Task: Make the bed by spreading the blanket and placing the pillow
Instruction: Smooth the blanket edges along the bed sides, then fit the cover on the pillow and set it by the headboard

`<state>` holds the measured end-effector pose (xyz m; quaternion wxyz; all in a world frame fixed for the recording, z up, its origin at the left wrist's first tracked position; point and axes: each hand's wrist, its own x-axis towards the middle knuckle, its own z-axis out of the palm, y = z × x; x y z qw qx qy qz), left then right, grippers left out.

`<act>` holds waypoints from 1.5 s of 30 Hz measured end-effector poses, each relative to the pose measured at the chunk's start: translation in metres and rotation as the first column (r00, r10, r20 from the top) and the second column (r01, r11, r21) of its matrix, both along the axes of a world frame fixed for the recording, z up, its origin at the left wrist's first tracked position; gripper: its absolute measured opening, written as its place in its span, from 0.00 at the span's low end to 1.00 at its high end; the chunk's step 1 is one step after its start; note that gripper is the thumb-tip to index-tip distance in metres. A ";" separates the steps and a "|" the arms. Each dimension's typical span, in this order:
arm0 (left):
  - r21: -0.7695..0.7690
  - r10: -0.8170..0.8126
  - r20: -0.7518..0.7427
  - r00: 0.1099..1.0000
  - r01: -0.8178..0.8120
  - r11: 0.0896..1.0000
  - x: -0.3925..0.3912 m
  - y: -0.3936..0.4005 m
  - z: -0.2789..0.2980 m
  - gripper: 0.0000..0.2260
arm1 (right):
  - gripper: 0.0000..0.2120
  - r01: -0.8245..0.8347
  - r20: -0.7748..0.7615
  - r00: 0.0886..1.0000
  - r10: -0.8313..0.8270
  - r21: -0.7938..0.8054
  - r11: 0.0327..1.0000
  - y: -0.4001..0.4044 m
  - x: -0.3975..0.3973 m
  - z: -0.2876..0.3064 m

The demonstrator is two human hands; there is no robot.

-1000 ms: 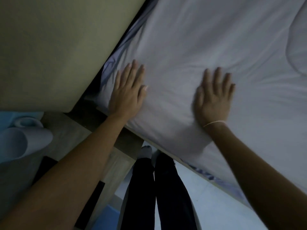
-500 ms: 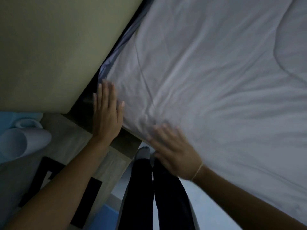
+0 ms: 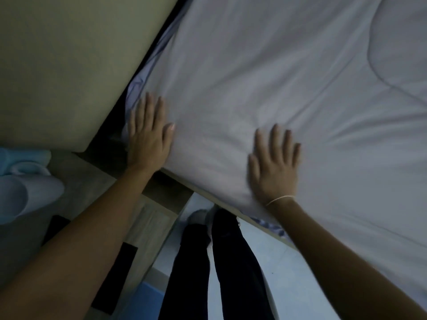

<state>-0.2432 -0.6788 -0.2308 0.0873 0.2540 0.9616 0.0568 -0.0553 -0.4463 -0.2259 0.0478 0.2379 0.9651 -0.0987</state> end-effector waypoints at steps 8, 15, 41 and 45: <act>-0.087 0.114 0.244 0.963 -0.096 0.992 0.051 -0.014 0.040 0.27 | 0.29 -0.338 0.242 0.891 0.383 -0.207 0.918 -0.063 0.050 0.031; -0.001 -0.027 0.260 0.965 0.028 1.000 0.081 0.017 0.163 0.27 | 0.27 -0.045 0.296 0.949 0.112 -0.224 0.974 -0.048 0.083 0.147; 0.197 -0.455 0.003 0.891 0.445 0.873 0.267 0.315 0.409 0.23 | 0.25 0.587 -0.057 0.795 -0.604 -0.176 0.790 0.229 0.341 0.369; 0.162 -0.463 0.072 0.883 0.448 0.879 0.331 0.361 0.391 0.23 | 0.26 0.593 0.024 0.799 -0.601 -0.197 0.781 0.276 0.391 0.351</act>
